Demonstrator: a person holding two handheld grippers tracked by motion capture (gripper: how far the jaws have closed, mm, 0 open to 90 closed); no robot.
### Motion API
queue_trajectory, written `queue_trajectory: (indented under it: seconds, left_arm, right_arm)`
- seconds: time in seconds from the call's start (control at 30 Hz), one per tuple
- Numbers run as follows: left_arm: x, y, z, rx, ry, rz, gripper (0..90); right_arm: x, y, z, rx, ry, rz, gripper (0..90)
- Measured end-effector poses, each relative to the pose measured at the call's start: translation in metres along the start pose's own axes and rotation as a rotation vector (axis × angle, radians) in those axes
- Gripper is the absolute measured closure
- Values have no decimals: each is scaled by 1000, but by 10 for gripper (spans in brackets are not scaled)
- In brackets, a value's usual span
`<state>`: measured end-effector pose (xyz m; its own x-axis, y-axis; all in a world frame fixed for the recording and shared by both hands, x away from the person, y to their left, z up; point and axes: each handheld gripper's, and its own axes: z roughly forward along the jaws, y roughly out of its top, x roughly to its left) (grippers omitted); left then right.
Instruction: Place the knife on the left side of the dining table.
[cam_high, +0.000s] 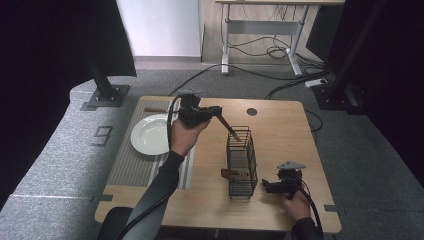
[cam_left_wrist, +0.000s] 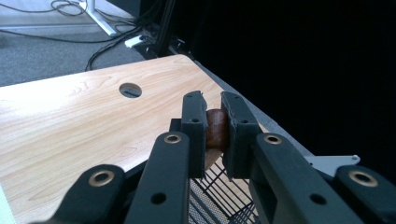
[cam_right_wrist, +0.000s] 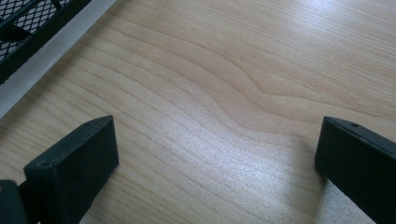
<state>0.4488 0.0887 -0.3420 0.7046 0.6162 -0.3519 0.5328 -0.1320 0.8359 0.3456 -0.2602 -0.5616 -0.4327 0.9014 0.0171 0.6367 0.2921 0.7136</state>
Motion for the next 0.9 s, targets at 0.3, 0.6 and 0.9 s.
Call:
queue_trajectory:
  seconds: [0.3, 0.6, 0.9]
  left_arm:
    - [-1, -3, -25, -31, -8, 2, 800]
    - [5, -11, -48, -64, -23, -26, 800]
    - [9, -18, -64, -84, -33, -40, 800]
  right_arm:
    - [0, 0, 0, 1, 1, -1, 0]
    - [0, 0, 0, 1, 0, -1, 0]
    - [0, 0, 0, 1, 1, -1, 0]
